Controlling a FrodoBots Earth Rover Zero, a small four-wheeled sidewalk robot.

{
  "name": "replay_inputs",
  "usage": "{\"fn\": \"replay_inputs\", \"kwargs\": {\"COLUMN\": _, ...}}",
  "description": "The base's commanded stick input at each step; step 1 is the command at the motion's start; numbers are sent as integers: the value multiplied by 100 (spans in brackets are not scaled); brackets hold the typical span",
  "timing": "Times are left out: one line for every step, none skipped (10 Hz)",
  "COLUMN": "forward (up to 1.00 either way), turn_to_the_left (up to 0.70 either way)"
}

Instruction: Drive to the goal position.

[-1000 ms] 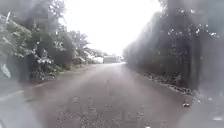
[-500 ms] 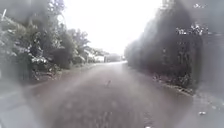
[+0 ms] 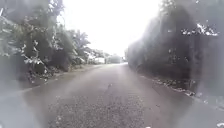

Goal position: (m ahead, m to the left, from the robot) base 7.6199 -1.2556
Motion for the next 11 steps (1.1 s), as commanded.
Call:
{"fn": "replay_inputs", "kwargs": {"forward": 70, "turn_to_the_left": 0}}
{"fn": "replay_inputs", "kwargs": {"forward": 70, "turn_to_the_left": 0}}
{"fn": "replay_inputs", "kwargs": {"forward": 70, "turn_to_the_left": 0}}
{"fn": "replay_inputs", "kwargs": {"forward": 70, "turn_to_the_left": 0}}
{"fn": "replay_inputs", "kwargs": {"forward": 70, "turn_to_the_left": 0}}
{"fn": "replay_inputs", "kwargs": {"forward": 70, "turn_to_the_left": 0}}
{"fn": "replay_inputs", "kwargs": {"forward": 70, "turn_to_the_left": 0}}
{"fn": "replay_inputs", "kwargs": {"forward": 70, "turn_to_the_left": 0}}
{"fn": "replay_inputs", "kwargs": {"forward": 70, "turn_to_the_left": 0}}
{"fn": "replay_inputs", "kwargs": {"forward": 70, "turn_to_the_left": 0}}
{"fn": "replay_inputs", "kwargs": {"forward": 70, "turn_to_the_left": 0}}
